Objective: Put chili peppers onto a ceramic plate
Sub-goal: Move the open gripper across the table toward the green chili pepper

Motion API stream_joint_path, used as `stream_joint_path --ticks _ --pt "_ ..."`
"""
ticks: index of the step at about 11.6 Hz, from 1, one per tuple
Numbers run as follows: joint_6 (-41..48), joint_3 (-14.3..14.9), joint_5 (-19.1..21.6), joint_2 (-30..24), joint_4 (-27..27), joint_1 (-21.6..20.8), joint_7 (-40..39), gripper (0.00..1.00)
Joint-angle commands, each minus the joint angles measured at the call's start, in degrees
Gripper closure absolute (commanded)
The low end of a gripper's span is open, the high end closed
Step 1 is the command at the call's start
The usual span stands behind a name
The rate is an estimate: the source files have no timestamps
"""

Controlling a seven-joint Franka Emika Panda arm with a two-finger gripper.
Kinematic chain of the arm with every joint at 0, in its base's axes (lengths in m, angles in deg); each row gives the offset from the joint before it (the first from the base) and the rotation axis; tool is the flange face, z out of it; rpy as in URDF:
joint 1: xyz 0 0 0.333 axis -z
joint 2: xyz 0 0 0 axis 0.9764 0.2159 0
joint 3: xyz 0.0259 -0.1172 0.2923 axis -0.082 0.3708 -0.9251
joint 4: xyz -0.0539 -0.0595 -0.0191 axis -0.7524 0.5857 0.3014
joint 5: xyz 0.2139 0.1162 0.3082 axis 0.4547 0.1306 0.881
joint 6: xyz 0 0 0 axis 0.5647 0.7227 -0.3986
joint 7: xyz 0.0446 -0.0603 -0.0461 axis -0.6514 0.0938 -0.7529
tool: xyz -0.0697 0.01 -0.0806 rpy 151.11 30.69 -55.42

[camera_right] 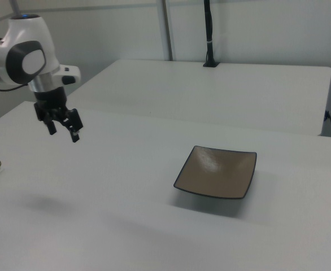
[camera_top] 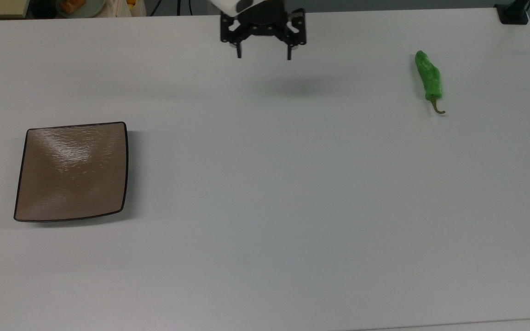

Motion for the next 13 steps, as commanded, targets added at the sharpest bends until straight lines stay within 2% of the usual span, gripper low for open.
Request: stream_joint_path --ticks 1,2,5,8,10,13 --pt "-1.12 -2.68 1.66 -0.22 -1.1 -3.58 2.39 0.0" --pt "-1.29 -4.17 1.67 0.05 -1.1 -4.71 3.43 0.0" --pt "-3.05 -4.88 2.71 1.37 -0.48 -9.54 7.39 0.0" --pt "-6.29 -6.81 3.16 3.73 -0.4 -13.59 10.29 0.0" --pt "-11.55 -7.08 3.25 6.45 -0.4 -17.37 12.4 0.0" --pt "-15.52 -7.08 3.25 10.32 0.92 -20.45 15.82 0.0"
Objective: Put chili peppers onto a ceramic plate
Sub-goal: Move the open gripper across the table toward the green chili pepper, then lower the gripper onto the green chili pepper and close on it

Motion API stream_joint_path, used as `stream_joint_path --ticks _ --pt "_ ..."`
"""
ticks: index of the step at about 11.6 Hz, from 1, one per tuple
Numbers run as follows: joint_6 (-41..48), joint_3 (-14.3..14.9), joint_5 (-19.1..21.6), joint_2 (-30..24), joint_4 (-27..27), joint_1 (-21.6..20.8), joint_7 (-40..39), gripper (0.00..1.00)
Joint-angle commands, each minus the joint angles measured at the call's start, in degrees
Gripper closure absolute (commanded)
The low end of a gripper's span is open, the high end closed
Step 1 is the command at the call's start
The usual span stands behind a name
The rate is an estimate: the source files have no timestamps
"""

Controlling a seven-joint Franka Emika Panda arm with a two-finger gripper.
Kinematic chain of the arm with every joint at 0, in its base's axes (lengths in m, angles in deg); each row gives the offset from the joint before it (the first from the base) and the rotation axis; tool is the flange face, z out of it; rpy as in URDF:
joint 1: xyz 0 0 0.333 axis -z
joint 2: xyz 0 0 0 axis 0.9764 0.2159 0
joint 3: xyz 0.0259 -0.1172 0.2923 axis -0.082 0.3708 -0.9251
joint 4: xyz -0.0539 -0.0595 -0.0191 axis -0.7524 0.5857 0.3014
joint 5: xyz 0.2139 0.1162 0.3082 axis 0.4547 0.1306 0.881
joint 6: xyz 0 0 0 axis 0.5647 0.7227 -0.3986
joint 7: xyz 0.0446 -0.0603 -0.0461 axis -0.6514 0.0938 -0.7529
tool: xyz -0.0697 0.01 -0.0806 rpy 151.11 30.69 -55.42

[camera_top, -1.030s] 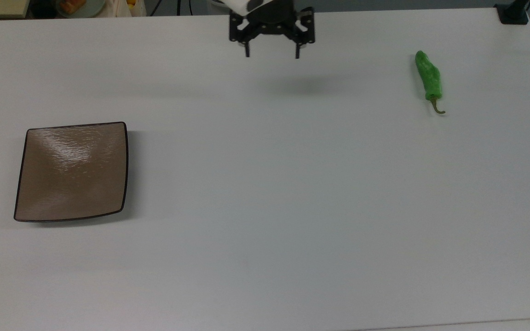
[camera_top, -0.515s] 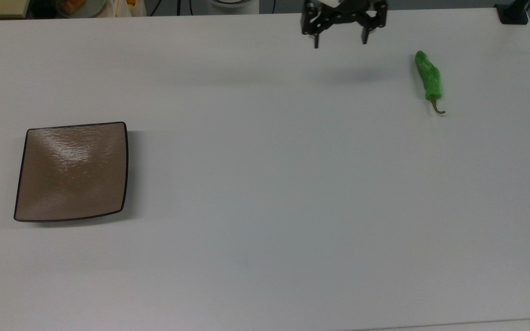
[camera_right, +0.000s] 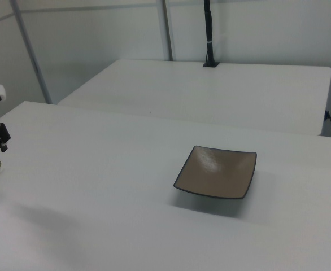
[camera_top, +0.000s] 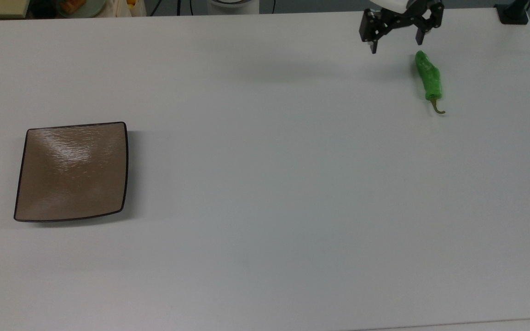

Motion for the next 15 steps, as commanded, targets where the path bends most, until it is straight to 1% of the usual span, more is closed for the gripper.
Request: stream_joint_path --ticks 1,3,5,6,8,9,12,15 --pt "-4.23 0.34 0.96 3.87 1.29 -3.54 3.86 0.0" --pt "-6.69 0.25 0.87 5.98 1.73 -5.57 6.32 0.0" --pt "-9.41 -1.58 0.17 8.62 1.73 -6.1 8.25 0.0" --pt "-10.64 -1.94 -0.01 9.85 1.73 -6.36 9.05 0.0" --pt "-11.44 -1.94 -0.44 12.05 1.73 -7.77 9.23 0.0" --pt "-11.62 -1.94 -0.62 13.19 1.9 -7.77 9.23 0.0" --pt "-15.83 -1.94 -1.06 17.06 2.96 -8.29 9.23 0.0" --pt "-18.12 -1.94 -1.77 19.17 3.57 -9.09 9.23 0.0"
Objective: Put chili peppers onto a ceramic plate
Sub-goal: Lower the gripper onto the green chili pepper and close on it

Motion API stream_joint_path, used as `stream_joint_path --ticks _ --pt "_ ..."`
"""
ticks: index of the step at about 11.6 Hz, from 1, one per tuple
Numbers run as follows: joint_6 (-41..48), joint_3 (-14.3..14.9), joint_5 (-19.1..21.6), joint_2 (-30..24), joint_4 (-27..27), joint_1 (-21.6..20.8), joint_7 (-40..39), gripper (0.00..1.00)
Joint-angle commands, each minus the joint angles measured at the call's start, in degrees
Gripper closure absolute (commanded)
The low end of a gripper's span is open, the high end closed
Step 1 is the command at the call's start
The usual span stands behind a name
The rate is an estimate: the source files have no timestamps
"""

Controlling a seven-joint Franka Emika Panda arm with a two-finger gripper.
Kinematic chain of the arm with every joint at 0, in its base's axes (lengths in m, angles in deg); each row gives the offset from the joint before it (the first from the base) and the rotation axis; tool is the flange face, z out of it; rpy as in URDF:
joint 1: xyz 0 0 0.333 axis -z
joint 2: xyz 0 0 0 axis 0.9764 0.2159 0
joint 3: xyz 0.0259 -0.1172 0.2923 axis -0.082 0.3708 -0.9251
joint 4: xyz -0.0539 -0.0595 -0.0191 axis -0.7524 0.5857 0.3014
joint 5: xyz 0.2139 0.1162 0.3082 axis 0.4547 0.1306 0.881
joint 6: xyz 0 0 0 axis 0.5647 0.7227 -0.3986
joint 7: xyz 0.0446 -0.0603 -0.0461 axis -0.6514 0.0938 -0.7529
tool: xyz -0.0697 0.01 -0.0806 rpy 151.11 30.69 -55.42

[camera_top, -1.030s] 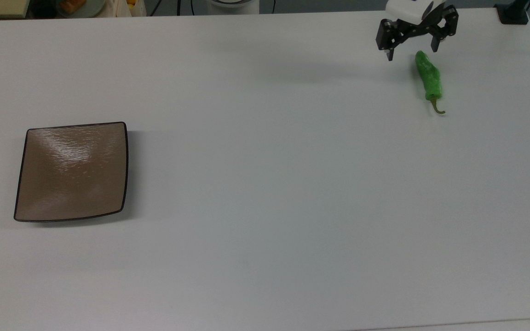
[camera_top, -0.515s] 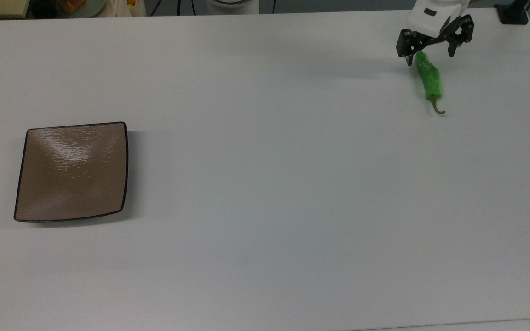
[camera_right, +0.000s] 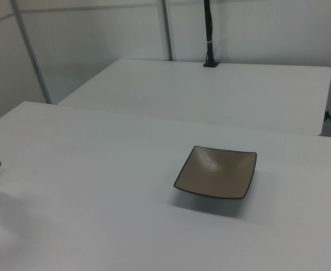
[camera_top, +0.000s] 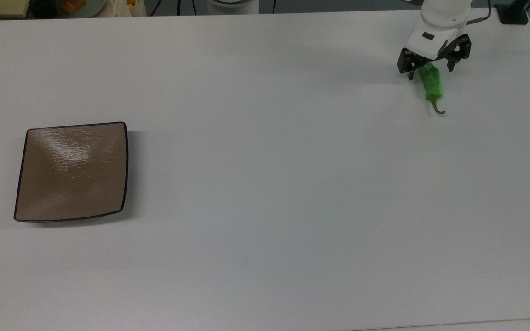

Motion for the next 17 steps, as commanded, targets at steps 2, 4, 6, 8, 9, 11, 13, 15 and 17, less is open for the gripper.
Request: stream_joint_path --ticks 2,4,6,8,9,11,13,15,17 --pt "-2.32 0.1 -1.58 2.81 1.8 -1.61 1.17 0.0" --pt "-2.32 0.01 -4.03 3.34 1.8 -1.69 1.17 0.38" --pt "-2.32 0.01 -5.18 3.6 1.8 -1.69 1.35 0.86" --pt "-2.32 0.01 -5.71 3.6 1.89 -1.52 1.26 0.87" --pt "-2.32 0.01 -6.15 3.6 1.89 -1.52 1.26 0.87" --pt "-2.15 0.01 -6.77 3.43 3.03 -1.17 1.26 0.88" --pt "-1.97 0.01 -6.86 2.99 3.12 -0.73 0.91 0.87" --pt "-1.36 0.1 -6.94 2.55 4.87 0.15 0.74 0.87" --pt "-1.27 0.28 -9.21 1.68 5.06 1.29 -0.05 0.86"
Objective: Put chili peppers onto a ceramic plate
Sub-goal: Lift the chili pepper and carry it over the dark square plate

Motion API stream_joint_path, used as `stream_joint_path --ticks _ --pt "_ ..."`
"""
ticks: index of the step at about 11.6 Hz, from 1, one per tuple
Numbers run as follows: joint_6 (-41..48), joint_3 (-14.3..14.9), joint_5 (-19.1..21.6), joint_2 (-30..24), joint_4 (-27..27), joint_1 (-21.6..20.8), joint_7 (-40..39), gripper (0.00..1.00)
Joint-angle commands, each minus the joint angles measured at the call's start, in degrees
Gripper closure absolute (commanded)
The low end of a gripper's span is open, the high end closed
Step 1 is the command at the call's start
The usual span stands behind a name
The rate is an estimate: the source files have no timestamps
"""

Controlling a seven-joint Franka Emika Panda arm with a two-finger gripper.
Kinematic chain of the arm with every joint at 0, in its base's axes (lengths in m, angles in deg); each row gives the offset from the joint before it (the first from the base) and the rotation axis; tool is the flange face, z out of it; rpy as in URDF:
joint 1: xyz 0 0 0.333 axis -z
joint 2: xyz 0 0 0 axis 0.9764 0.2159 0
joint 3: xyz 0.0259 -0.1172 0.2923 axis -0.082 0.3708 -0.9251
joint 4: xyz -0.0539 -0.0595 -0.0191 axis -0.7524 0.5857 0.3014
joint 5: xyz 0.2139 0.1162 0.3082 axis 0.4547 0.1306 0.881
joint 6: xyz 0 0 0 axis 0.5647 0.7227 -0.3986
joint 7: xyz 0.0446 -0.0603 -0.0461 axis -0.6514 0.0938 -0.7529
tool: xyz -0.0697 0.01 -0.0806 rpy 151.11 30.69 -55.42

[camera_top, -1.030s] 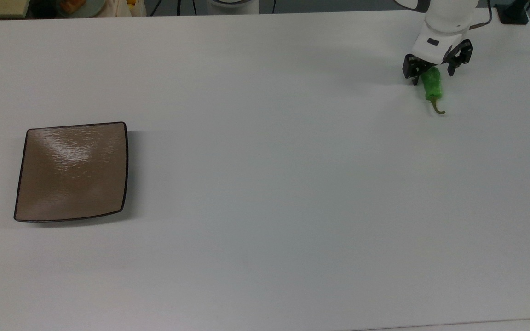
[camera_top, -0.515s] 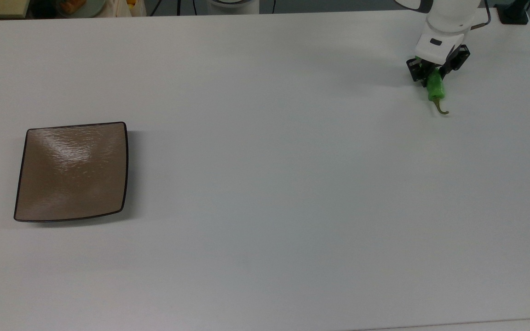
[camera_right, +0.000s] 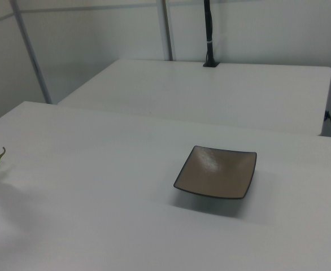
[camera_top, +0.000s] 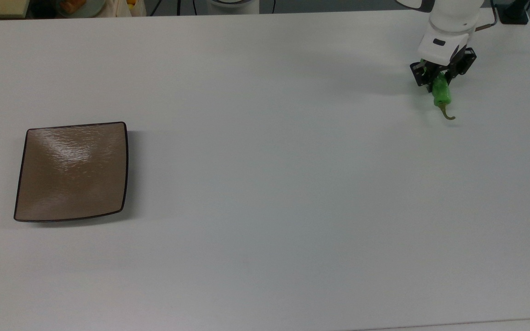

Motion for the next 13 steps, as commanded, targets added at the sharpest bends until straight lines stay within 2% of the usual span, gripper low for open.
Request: stream_joint_path --ticks 1,3,8,13 --pt "0.54 0.51 -4.02 -2.08 0.25 1.8 -1.28 0.86" --pt "5.44 1.47 -5.35 -4.62 0.25 3.81 -5.13 0.86" --pt "15.56 7.35 -5.26 -9.82 0.43 6.63 -16.57 0.85" --pt "17.51 17.63 -4.48 -12.72 1.65 9.62 -28.08 0.85"
